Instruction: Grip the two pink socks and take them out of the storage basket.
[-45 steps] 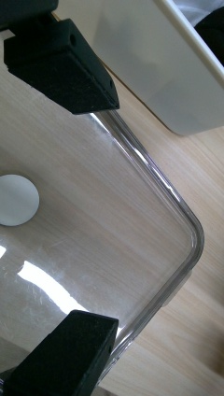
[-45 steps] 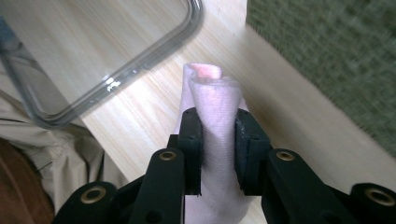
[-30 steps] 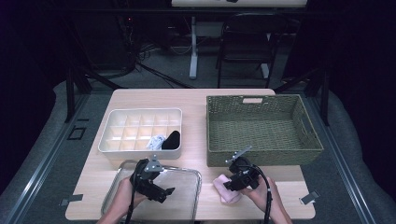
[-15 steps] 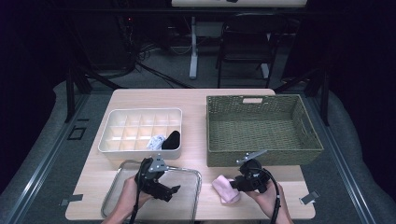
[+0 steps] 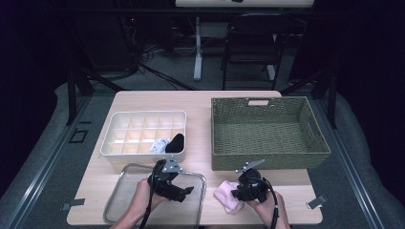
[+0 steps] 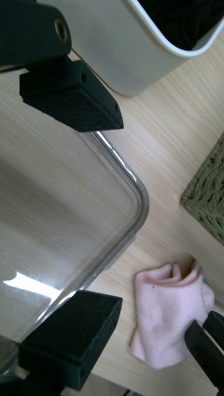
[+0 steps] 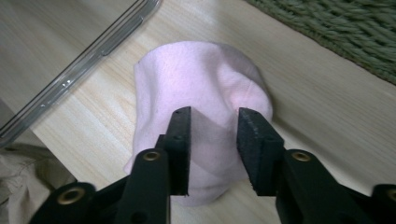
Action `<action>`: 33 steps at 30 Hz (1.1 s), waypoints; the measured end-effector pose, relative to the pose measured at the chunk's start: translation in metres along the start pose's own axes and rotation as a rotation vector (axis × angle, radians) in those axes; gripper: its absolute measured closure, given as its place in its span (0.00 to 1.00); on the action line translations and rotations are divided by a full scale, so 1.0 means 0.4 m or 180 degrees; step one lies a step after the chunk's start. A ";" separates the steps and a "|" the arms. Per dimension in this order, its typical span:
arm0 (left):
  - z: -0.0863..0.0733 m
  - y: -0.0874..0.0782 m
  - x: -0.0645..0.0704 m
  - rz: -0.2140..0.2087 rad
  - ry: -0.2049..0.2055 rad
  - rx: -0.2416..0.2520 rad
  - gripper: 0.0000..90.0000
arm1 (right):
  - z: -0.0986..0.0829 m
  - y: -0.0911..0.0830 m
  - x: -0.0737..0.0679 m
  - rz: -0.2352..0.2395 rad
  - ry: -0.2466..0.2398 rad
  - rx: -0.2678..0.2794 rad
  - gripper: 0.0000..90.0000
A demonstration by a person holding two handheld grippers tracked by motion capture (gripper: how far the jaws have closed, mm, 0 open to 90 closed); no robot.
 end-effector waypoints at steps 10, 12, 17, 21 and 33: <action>0.020 0.053 0.050 -0.0134 0.0100 -0.0054 0.25 | -0.002 0.024 0.010 -0.0059 0.0188 -0.0043 0.76; 0.023 0.068 0.059 -0.0163 0.0127 -0.0086 0.29 | -0.001 0.029 0.015 -0.0087 0.0190 -0.0046 0.83; 0.024 0.098 0.075 -0.0204 0.0163 -0.0129 0.42 | -0.001 0.026 0.019 0.0013 0.0242 0.0025 0.94; 0.028 0.094 0.079 -0.0212 0.0186 -0.0077 0.51 | 0.008 -0.001 0.030 -0.0013 0.0258 0.0170 0.96; 0.026 0.092 0.080 -0.0248 0.0151 -0.0015 0.54 | 0.043 -0.041 -0.009 0.0213 0.0295 0.0458 0.96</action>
Point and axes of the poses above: each handheld gripper's, and its own axes: y roughly forward along the jaws, z roughly out of its top, x roughly to its right, the point moved 9 cm from there along y, roughly forward along the jaws, and after that the axes turned 5 degrees about x, right-handed, at the moved point
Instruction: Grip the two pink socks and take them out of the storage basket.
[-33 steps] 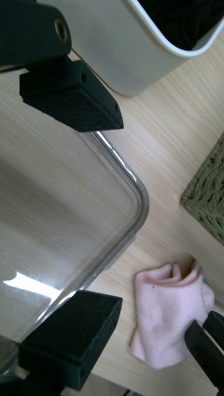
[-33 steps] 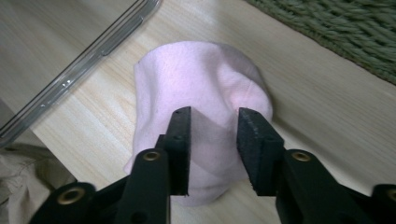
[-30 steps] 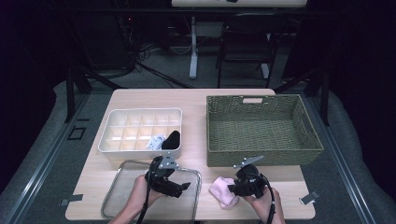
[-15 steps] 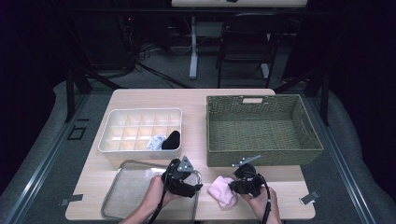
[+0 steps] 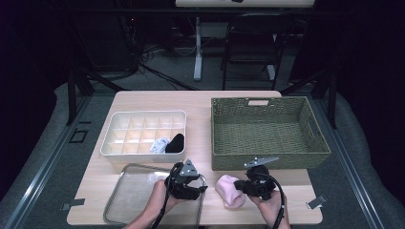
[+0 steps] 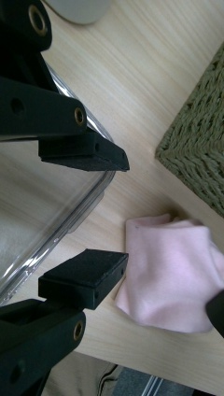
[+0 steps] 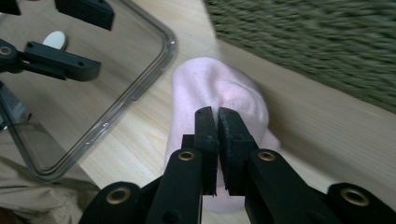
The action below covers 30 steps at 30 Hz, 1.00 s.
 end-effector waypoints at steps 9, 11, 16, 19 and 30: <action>-0.007 0.004 0.002 -0.0032 -0.0010 -0.0032 0.53 | -0.020 0.070 -0.047 0.0189 -0.0174 -0.0288 0.93; -0.007 0.000 -0.003 -0.0016 -0.0021 -0.0019 0.53 | -0.010 0.050 -0.036 0.0190 -0.0132 -0.0152 0.88; -0.005 0.002 0.004 -0.0011 -0.0012 -0.0025 0.53 | -0.014 0.001 0.035 -0.0063 0.0074 0.0014 0.79; 0.000 0.004 0.017 -0.0024 0.0001 -0.0027 0.52 | -0.037 -0.001 0.058 -0.0109 0.0125 -0.0083 0.79; 0.033 0.035 0.069 -0.0058 0.0045 -0.0071 0.44 | -0.055 0.055 0.028 -0.0051 0.0022 -0.0354 0.72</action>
Point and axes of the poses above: each handheld gripper's, and its own axes: y roughly forward along the jaws, z roughly out of its top, x roughly to its right, the point moved 9 cm from there along y, roughly forward along the jaws, and after that the axes turned 5 degrees about x, right-handed, at the moved point
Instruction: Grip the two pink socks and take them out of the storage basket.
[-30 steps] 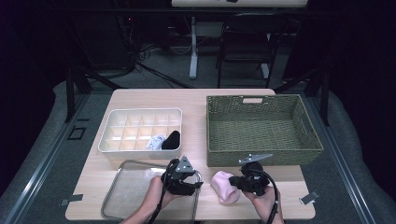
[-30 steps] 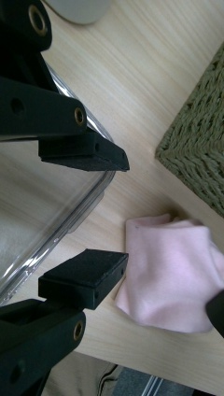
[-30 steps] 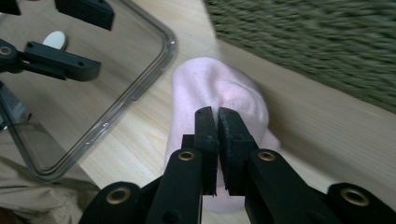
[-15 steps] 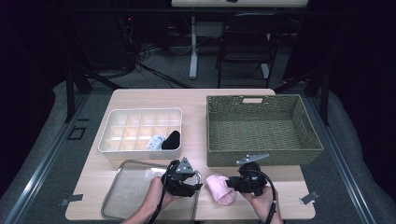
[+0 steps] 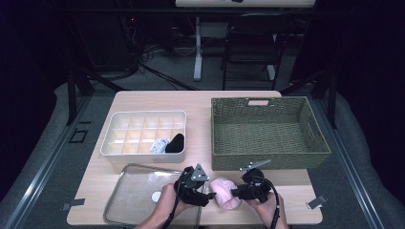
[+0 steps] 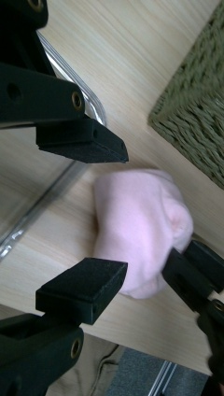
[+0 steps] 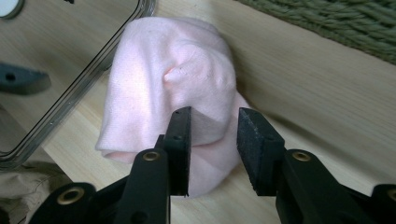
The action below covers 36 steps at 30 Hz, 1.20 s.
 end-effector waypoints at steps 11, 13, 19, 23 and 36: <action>0.037 0.069 0.070 0.0028 0.0220 -0.0167 0.41 | -0.005 -0.056 0.052 -0.0037 0.0220 0.0197 0.67; 0.038 0.078 0.075 0.0032 0.0278 -0.0206 0.41 | -0.006 -0.059 0.060 -0.0055 0.0264 0.0210 0.66; 0.007 0.120 0.071 0.0014 0.0353 -0.0452 0.49 | -0.009 -0.049 0.055 -0.0017 0.0275 0.0166 0.64; -0.008 0.126 0.064 -0.0021 0.0287 -0.0470 0.67 | -0.010 -0.045 0.053 -0.0003 0.0266 0.0159 0.64; -0.016 0.101 0.022 0.0000 -0.0232 -0.0095 0.88 | -0.017 -0.008 0.018 -0.0032 0.0110 0.0042 0.63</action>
Point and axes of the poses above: each handheld gripper's, and its own axes: y roughly forward along the jaws, z roughly out of its top, x roughly to its right, the point moved 9 cm from there along y, roughly forward along the jaws, and after that the axes turned 5 degrees about x, right-handed, at the moved point
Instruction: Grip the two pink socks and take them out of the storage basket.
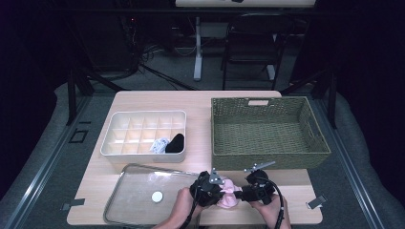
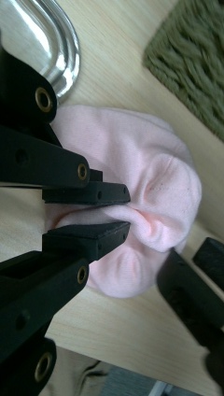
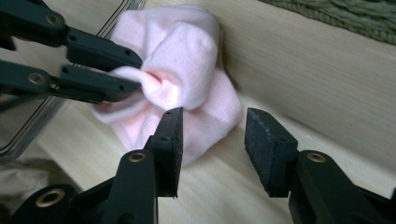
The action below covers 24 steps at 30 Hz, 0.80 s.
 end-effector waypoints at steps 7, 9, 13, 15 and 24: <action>0.004 -0.017 -0.017 0.0065 -0.0141 0.0128 0.88 | 0.011 0.025 -0.032 -0.0159 -0.0255 -0.0010 0.69; 0.006 -0.021 -0.018 0.0066 -0.0140 0.0148 0.88 | 0.008 0.029 -0.032 -0.0165 -0.0269 -0.0029 0.70; 0.013 -0.031 -0.021 0.0089 -0.0132 0.0181 0.87 | 0.000 0.044 -0.030 -0.0296 -0.0374 -0.0065 0.84; 0.013 -0.036 -0.024 0.0097 -0.0132 0.0179 0.86 | -0.002 0.044 -0.027 -0.0339 -0.0400 -0.0082 0.90; 0.015 -0.047 -0.023 0.0045 -0.0173 0.0255 0.83 | -0.002 0.041 -0.017 -0.0360 -0.0402 -0.0059 0.96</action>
Point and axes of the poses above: each handheld gripper's, and its own axes: y roughly forward along the jaws, z roughly out of its top, x roughly to its right, the point moved 9 cm from there along y, roughly forward along the jaws, and after that the axes turned 5 degrees about x, right-handed, at the moved point
